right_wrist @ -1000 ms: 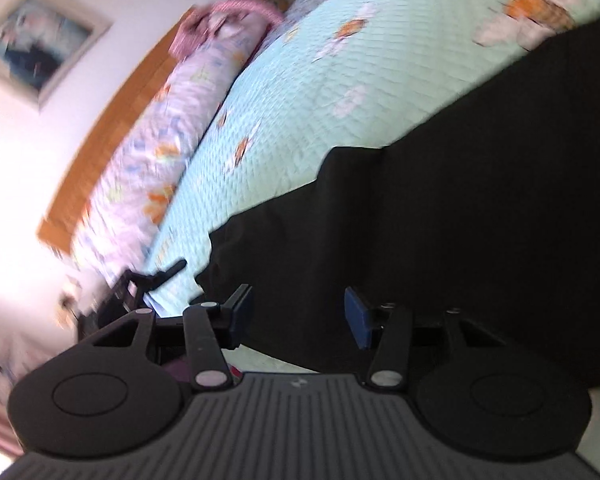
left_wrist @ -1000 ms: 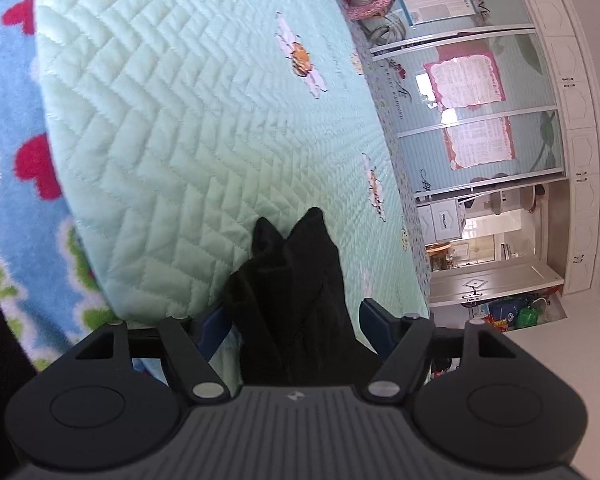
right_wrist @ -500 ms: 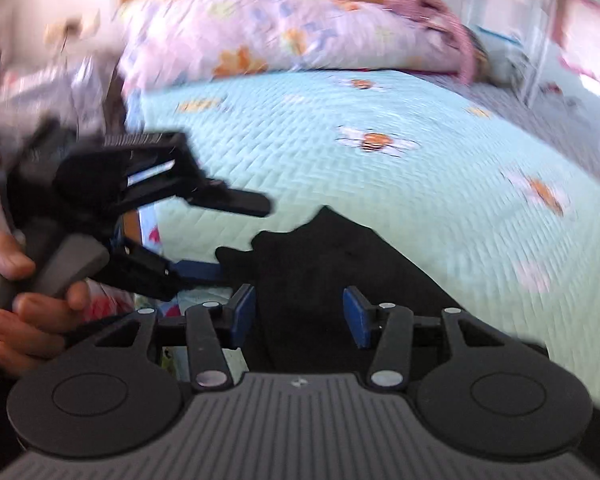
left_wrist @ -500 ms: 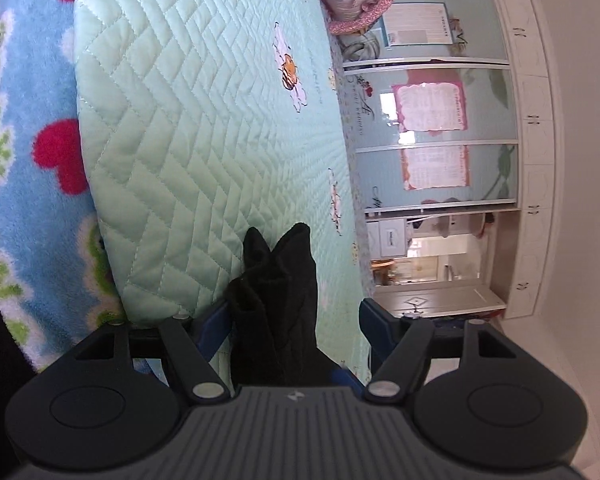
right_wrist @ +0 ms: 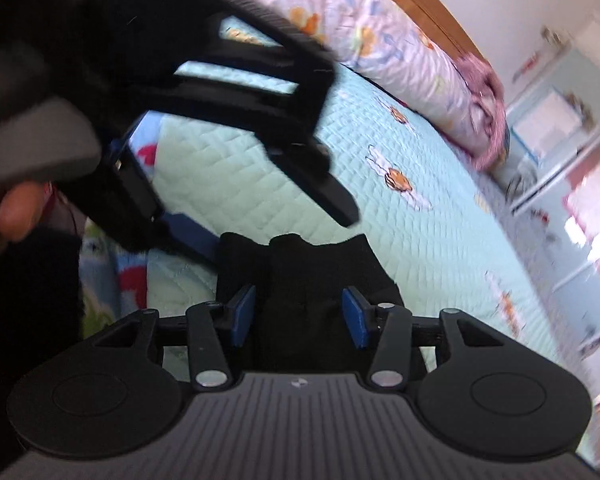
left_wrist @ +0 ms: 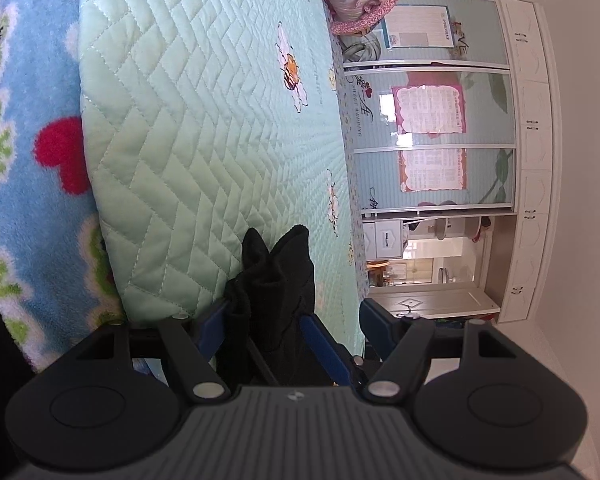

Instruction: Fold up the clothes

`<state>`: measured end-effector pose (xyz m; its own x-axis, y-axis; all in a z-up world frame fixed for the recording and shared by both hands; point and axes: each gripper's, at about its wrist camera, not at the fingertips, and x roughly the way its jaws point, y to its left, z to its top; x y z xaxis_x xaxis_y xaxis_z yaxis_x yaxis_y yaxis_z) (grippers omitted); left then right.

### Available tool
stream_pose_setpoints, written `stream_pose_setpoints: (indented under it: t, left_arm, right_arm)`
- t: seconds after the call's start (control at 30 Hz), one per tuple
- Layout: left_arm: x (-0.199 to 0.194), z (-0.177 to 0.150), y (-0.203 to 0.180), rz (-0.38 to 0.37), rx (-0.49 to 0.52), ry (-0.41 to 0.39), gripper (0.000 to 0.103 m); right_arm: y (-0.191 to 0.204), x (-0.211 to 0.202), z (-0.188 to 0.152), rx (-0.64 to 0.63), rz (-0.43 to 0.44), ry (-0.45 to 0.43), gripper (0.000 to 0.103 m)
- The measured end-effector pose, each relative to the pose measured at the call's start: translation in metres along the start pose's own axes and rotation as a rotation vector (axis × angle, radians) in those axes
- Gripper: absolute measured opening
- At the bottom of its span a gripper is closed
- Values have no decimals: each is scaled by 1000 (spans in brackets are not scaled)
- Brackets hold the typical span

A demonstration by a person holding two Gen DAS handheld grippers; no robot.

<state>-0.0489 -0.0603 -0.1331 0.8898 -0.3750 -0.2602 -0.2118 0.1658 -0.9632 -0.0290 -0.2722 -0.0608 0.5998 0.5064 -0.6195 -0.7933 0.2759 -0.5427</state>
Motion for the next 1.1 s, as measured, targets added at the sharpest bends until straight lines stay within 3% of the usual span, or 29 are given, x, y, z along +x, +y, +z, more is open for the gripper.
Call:
stream_pose_setpoints:
  t: [0.03,0.07,0.13,0.33,0.57,0.67,0.73,0.83,0.97,1.1]
  left_arm:
    - [-1,1,1,-3,-4,0,73]
    - [-1,1,2,-6,-8,0,73]
    - [-2,2,3,-11,-22,-1,73]
    - [-3,5,4,-14,-42,2,73]
    - [-2,4,-3,38,-8,9,71]
    - [2,0,-10,132,41,6,55]
    - [2,-1,-10,195,54,-1,25]
    - [0,-2,-7,227,53,-6,16]
    - [-3,-6,-14,246,103,-17,13]
    - [-4,-12,-29,259,179,-37,11]
  right_arm:
    - [1,1,1,-8,2,5,25]
    - [1,1,2,-12,3,7,23]
    - [-2,-3,2,8,4,1,9]
    - [-16,-29,4,147,82,-31,9]
    - [-9,-17,5,143,126,-1,9]
    - [-10,-14,1,165,132,-16,9]
    - [-14,-15,-4,201,145,-30,10]
    - [-23,-20,-13,274,172,-54,15]
    - [-57,-41,-49,566,234,-68,20]
    - [-103,-65,-119,962,208,-53,20]
